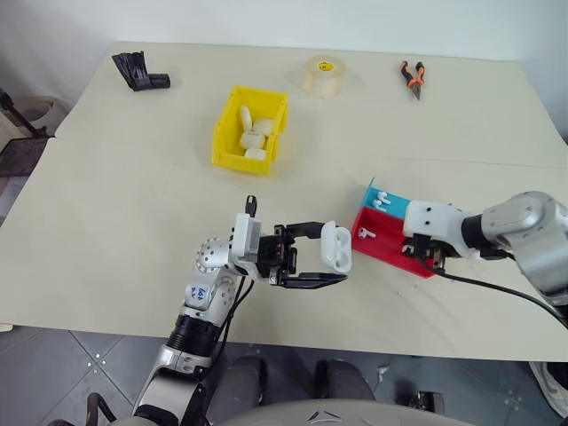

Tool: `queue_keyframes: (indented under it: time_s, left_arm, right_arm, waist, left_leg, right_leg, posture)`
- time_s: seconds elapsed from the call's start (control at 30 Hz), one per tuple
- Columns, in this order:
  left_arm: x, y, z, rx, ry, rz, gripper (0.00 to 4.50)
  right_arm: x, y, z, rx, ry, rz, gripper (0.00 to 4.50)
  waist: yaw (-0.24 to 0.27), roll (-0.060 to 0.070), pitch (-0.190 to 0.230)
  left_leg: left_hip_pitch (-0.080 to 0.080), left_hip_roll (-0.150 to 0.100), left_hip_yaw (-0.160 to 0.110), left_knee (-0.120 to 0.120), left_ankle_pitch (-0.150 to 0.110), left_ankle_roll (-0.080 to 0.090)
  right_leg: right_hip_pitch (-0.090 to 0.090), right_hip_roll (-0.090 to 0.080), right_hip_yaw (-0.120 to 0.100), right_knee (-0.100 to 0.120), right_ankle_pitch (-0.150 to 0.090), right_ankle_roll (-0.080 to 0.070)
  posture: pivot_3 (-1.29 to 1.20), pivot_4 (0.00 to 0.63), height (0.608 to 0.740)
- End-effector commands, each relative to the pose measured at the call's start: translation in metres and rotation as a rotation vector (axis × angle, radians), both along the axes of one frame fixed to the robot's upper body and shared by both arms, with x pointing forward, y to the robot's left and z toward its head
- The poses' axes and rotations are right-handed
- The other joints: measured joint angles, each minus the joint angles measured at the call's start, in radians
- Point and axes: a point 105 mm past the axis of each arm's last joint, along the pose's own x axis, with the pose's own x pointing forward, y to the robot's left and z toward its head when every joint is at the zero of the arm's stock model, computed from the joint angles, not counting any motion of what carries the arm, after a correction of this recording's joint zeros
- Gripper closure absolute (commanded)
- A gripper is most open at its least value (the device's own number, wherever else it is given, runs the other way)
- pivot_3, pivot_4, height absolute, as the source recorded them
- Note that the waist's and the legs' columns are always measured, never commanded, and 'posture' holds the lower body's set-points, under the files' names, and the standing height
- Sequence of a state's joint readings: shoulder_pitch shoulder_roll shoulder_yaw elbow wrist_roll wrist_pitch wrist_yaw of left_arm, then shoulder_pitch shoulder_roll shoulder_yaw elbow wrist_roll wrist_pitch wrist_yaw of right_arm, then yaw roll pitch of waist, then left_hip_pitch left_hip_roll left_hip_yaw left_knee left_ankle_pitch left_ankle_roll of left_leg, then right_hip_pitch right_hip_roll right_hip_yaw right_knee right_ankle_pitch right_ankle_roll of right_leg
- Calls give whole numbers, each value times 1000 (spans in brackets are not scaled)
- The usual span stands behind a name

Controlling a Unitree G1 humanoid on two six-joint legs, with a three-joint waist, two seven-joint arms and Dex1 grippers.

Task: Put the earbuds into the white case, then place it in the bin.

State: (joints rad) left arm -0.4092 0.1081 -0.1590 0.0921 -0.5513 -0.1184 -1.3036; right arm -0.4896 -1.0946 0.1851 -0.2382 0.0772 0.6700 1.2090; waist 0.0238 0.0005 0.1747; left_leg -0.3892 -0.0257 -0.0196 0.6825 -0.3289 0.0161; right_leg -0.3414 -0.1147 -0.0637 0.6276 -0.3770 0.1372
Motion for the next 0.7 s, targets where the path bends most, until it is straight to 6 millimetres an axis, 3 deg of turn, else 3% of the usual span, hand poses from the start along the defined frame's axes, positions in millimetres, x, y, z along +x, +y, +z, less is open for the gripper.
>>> queue_keyframes:
  time_s: [0.03,0.17,0.43,0.7]
  left_arm:
    - [2,3,7,-10,-24,-9,1716]
    - [6,3,8,-4,-12,-15,1716]
    - [10,7,5,23,16,-44,1716]
    - [17,6,8,70,35,-85,1716]
  right_arm:
    - [-11,4,31,147,-84,11,3794]
    - [-22,9,45,327,-190,7,3794]
    - [-56,47,75,828,-447,50,3794]
    - [-79,77,87,1195,-498,40,3794]
  waist:
    - [4,0,0]
    - [3,0,0]
    - [0,0,0]
    - [-1,0,0]
  left_leg:
    - [0,0,0,0,0,0]
    - [0,-1,-1,0,0,0]
    - [0,0,-1,-1,0,0]
    - [1,-2,-1,0,0,0]
  right_leg:
    - [0,0,0,0,0,0]
    - [1,0,-2,0,0,1]
    - [1,1,-2,1,0,1]
    - [1,1,-1,2,1,1]
  posture:
    - [0,150,740]
    - [0,150,740]
    - [0,150,740]
    - [0,150,740]
